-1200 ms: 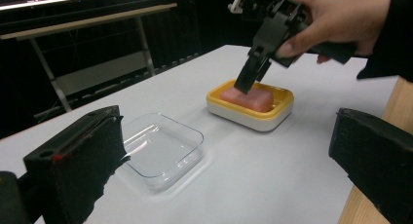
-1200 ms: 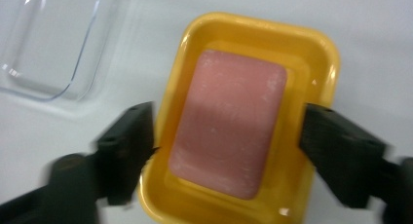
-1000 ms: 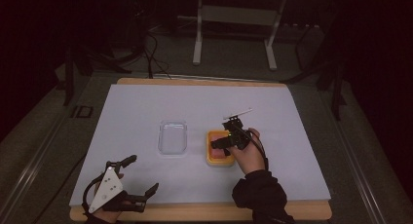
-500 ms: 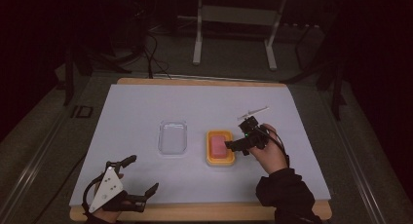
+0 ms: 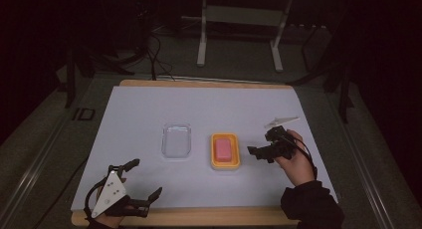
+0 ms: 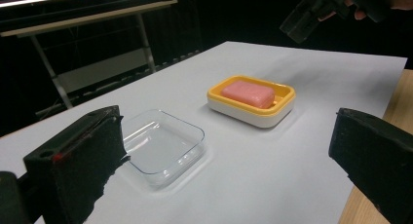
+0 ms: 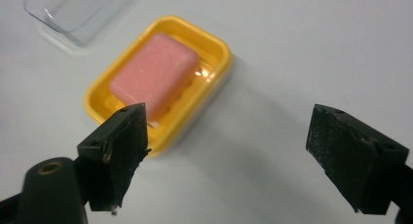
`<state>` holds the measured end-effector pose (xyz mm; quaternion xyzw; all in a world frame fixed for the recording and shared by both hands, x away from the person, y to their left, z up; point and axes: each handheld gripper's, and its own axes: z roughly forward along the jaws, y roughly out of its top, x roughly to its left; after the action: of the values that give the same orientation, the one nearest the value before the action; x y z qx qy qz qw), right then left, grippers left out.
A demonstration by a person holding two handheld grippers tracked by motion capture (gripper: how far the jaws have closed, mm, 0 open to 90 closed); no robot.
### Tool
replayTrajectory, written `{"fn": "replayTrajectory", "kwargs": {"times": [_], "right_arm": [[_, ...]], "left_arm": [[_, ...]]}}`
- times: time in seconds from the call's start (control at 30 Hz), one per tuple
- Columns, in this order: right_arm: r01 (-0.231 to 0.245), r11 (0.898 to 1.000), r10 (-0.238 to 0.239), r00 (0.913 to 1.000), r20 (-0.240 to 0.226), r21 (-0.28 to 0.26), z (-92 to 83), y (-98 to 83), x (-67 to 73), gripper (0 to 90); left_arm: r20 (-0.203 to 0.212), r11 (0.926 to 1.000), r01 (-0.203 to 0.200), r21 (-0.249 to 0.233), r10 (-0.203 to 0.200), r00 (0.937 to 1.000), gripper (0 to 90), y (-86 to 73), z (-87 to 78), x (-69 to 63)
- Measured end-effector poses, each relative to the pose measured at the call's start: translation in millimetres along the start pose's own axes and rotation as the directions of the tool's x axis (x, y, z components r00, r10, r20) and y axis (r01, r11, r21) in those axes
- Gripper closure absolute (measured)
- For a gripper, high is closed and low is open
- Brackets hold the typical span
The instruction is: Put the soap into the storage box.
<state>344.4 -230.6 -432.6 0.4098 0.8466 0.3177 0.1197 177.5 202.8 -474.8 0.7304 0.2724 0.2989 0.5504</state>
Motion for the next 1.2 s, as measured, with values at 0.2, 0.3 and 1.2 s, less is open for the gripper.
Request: {"fn": "replayTrajectory", "kwargs": {"times": [0.2, 0.3, 1.2], "right_arm": [[0.013, 1.0, -0.013, 0.9991, 0.041, 0.006, -2.4, -14.4, -7.5, 15.0], [0.013, 1.0, -0.013, 0.9986, 0.051, 0.007, -3.8, -24.0, -10.3, 14.5], [-0.09, 0.992, 0.098, 0.9911, 0.09, -0.089, -29.5, -94.1, -26.1, 13.7]], "left_arm": [[-0.001, 1.0, 0.0, 0.0, 0.0, 1.0, 0.4, 0.1, -0.2, -0.4], [-0.001, 1.0, 0.0, -0.001, 0.0, 1.0, 0.4, 0.1, -0.3, -0.3], [0.0, 1.0, -0.003, 0.0, 0.003, 1.0, 0.4, 0.5, -0.1, -1.1]]}}
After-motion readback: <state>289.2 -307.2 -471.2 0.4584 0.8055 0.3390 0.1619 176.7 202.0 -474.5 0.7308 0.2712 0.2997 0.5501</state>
